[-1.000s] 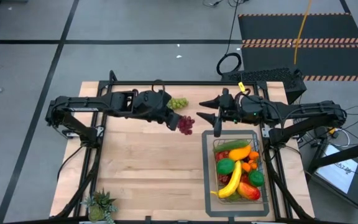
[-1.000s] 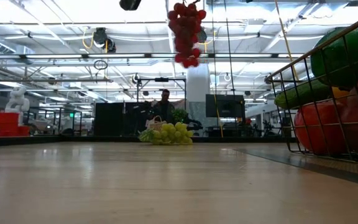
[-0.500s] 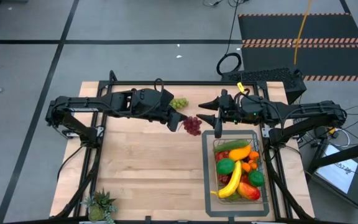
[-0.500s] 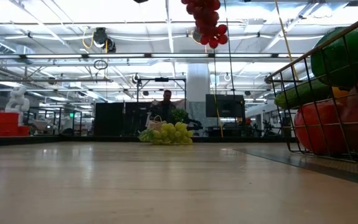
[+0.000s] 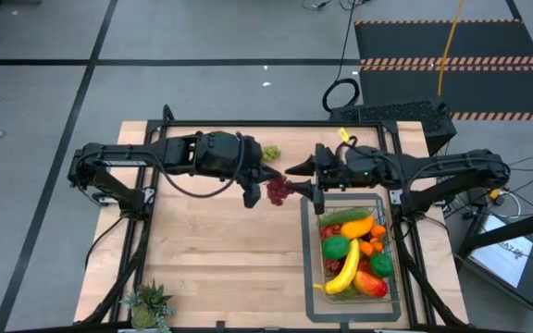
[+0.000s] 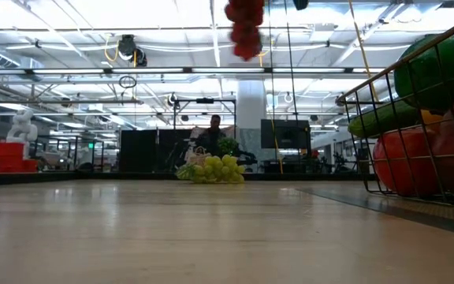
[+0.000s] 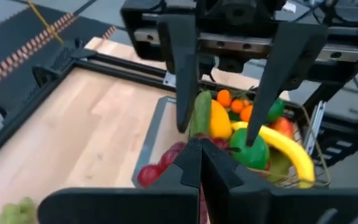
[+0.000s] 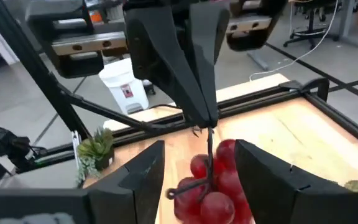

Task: Build produce basket
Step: Put the red grapes into the wire basket

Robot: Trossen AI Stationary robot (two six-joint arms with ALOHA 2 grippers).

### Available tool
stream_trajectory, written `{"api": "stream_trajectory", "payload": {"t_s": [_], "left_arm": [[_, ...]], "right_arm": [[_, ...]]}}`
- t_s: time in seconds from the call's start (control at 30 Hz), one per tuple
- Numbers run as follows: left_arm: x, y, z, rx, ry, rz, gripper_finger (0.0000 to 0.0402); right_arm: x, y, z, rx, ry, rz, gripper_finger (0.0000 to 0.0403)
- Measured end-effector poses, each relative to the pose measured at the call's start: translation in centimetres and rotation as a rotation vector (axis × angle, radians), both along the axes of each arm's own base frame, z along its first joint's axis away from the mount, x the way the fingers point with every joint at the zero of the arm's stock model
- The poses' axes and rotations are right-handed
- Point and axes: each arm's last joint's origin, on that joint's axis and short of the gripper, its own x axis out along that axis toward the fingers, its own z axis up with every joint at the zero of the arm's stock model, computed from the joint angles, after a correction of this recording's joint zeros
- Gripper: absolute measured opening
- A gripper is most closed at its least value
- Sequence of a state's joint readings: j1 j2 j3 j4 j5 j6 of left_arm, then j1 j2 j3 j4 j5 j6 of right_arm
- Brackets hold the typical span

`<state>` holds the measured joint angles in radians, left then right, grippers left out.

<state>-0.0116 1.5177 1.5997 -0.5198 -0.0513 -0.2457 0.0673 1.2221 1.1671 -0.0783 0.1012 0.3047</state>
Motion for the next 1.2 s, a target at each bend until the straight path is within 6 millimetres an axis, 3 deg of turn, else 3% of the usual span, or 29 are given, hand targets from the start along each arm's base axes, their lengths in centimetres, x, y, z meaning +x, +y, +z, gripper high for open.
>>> {"api": "stream_trajectory", "payload": {"t_s": [0.5,0.77,0.9,1.03,1.2], "left_arm": [[0.0,-0.1,0.0,0.054,0.000,-0.029,0.0002],[-0.3,-0.4,-0.6,-0.020,0.067,-0.020,0.0004],[-1.2,-0.4,-2.4,-0.067,0.251,0.028,0.0004],[-1.4,-0.2,-6.4,-0.043,0.400,0.053,0.0006],[-0.4,0.5,-10.8,-0.072,0.324,0.021,0.0051]], "right_arm": [[2.1,-0.4,-1.1,-0.054,-0.021,0.041,0.0104],[2.2,-0.4,-1.5,-0.039,0.018,0.042,0.0091],[0.6,-0.4,-1.6,0.028,0.119,0.024,0.0093],[-1.4,-0.5,-2.4,0.131,0.285,-0.023,0.0097],[-3.8,-0.6,-2.0,0.205,0.357,-0.065,0.0098]]}}
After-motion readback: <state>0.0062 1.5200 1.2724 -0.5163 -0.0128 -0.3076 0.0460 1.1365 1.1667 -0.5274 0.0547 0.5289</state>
